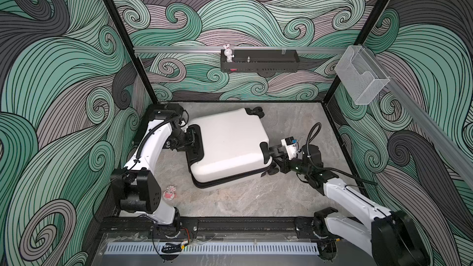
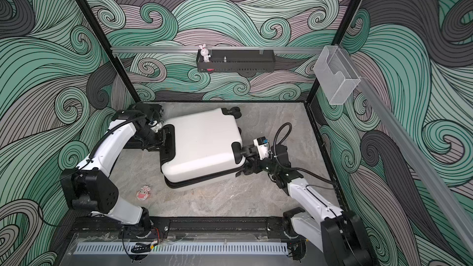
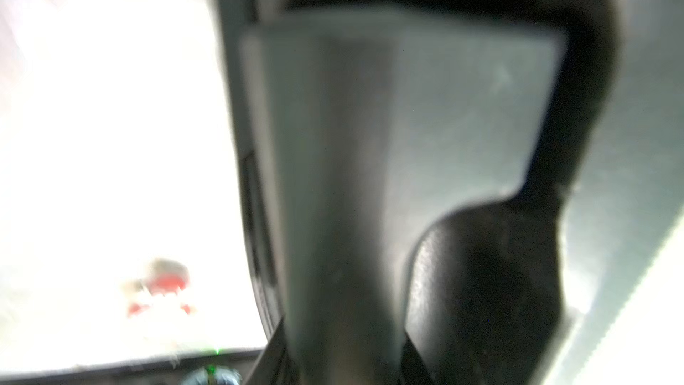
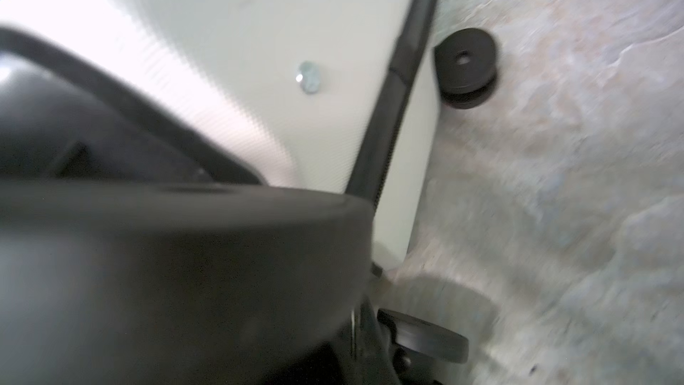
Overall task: Open the suitcase zippers
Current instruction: Adjust the suitcase at the center of the board, then pick up the suitcase from the center of the board.
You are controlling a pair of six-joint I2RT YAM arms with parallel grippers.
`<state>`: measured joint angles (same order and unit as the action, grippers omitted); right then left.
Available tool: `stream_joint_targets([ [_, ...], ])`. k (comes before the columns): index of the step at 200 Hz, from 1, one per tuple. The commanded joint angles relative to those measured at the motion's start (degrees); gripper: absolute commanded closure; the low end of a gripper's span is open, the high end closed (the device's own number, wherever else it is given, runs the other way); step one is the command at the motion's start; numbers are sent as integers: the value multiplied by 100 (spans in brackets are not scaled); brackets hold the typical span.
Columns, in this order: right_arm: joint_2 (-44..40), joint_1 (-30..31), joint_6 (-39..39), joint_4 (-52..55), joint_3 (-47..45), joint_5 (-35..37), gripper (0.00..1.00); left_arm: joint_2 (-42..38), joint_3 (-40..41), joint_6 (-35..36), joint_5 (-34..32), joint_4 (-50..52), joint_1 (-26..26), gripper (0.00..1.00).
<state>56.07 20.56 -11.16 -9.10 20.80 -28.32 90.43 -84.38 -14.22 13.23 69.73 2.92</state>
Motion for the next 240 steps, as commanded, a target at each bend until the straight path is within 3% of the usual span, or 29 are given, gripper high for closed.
stream_joint_targets([
  [1, -579, 236, -69, -75, -243, 35, 100, 528, -296, 445, -116, -1147, 86, 90],
  [38, -871, 244, 167, 18, -375, 123, 100, 494, -775, 505, -320, -1139, 86, 67],
  [62, -944, 354, 559, 7, -426, -3, 100, -306, -509, 664, -401, -1365, 86, 51],
  [91, -1059, 481, 655, -323, -562, -148, 100, -1508, 272, 1042, -213, -2321, 137, 39],
  [109, -1091, 634, 767, -333, -561, -149, 100, -1950, 450, 1347, 322, -2671, 173, 38],
  [132, -1180, 788, 908, -469, -618, -148, 100, -2278, 600, 1940, 1881, -3006, 308, 38],
  [151, -1251, 817, 963, -582, -673, -169, 100, -2363, 605, 2406, 2500, -3000, 818, 37],
  [171, -1283, 834, 1027, -723, -725, -239, 100, -2267, 424, 3110, 2527, -2642, 1648, 33],
  [205, -1241, 862, 1054, -1023, -806, -272, 100, -1899, 83, 4328, 2311, -1952, 2991, 29],
  [240, -1230, 871, 1106, -1006, -797, -227, 100, -1406, -116, 5188, 1642, -1752, 4160, 23],
])
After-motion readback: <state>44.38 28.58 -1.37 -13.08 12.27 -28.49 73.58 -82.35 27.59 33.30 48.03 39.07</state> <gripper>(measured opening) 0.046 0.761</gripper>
